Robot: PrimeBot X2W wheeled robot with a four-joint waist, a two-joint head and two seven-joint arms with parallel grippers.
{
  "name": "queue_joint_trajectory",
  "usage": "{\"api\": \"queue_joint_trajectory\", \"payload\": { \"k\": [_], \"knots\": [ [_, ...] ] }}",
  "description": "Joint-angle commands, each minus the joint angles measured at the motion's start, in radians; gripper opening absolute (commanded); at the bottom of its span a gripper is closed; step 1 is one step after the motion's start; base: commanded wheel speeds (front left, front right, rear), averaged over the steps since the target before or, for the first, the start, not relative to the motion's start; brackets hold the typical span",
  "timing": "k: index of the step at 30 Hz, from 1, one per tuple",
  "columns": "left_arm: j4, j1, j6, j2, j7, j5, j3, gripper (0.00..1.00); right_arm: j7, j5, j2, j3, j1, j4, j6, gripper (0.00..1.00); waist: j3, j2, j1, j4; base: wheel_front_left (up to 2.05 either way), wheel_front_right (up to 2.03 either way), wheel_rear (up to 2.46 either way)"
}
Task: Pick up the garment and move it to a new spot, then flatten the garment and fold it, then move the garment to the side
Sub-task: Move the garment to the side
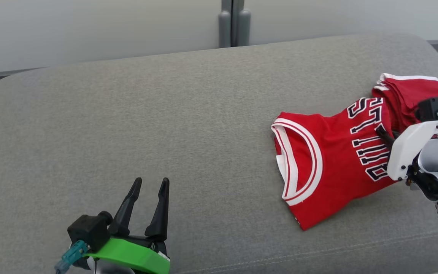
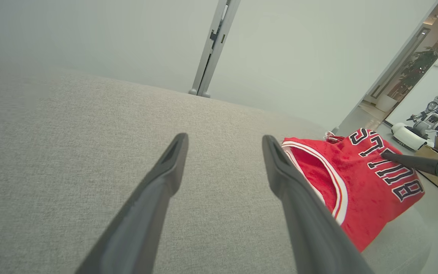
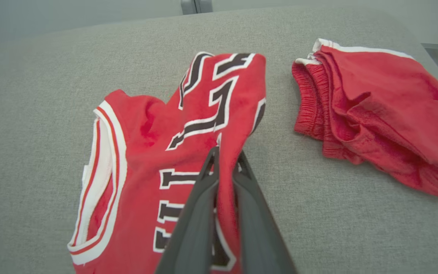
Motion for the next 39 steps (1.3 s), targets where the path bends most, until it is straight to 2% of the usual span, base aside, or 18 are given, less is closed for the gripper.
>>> {"api": "queue_joint_trajectory", "payload": {
  "k": [1, 6, 15, 22, 32, 35, 39],
  "knots": [
    [-0.001, -0.021, -0.004, 0.001, -0.003, 0.005, -0.002, 1.00, 0.004, -0.016, 0.013, -0.005, -0.022, -0.005, -0.001, 0.00, 0.021, -0.0001, 0.0000, -0.098, 0.00, 0.00, 0.00],
    [0.002, -0.044, -0.006, 0.004, -0.002, 0.012, -0.003, 1.00, -0.001, -0.044, 0.064, -0.021, -0.070, 0.010, -0.001, 0.00, 0.049, -0.0001, 0.0000, -0.130, 0.00, 0.00, 0.00],
    [0.001, -0.067, -0.006, 0.010, -0.001, 0.013, -0.001, 1.00, -0.013, -0.107, 0.127, -0.048, -0.175, 0.063, -0.001, 0.00, 0.064, -0.0001, 0.0000, -0.135, 0.00, 0.00, 0.00],
    [-0.017, -0.072, 0.003, 0.025, 0.003, 0.016, 0.009, 1.00, 0.004, -0.166, 0.123, -0.114, -0.302, 0.135, -0.001, 0.00, 0.085, -0.0001, 0.0000, -0.137, 0.00, 0.00, 0.00],
    [-0.054, -0.102, 0.017, 0.052, 0.033, 0.037, 0.004, 1.00, 0.073, -0.227, 0.053, -0.111, -0.414, 0.141, -0.001, 0.00, 0.161, -0.0001, 0.0000, -0.135, 0.00, 0.00, 0.00],
    [-0.073, -0.121, 0.020, 0.059, 0.047, 0.047, 0.001, 1.00, 0.094, -0.221, 0.020, -0.110, -0.438, 0.128, -0.001, 0.00, 0.189, -0.0001, 0.0000, -0.131, 0.00, 0.00, 0.00],
    [-0.120, -0.150, 0.032, 0.080, 0.073, 0.068, -0.004, 1.00, 0.131, -0.214, -0.056, -0.117, -0.480, 0.103, -0.001, 0.00, 0.245, -0.0001, 0.0000, -0.121, 0.00, 0.00, 0.00]
  ]
}}
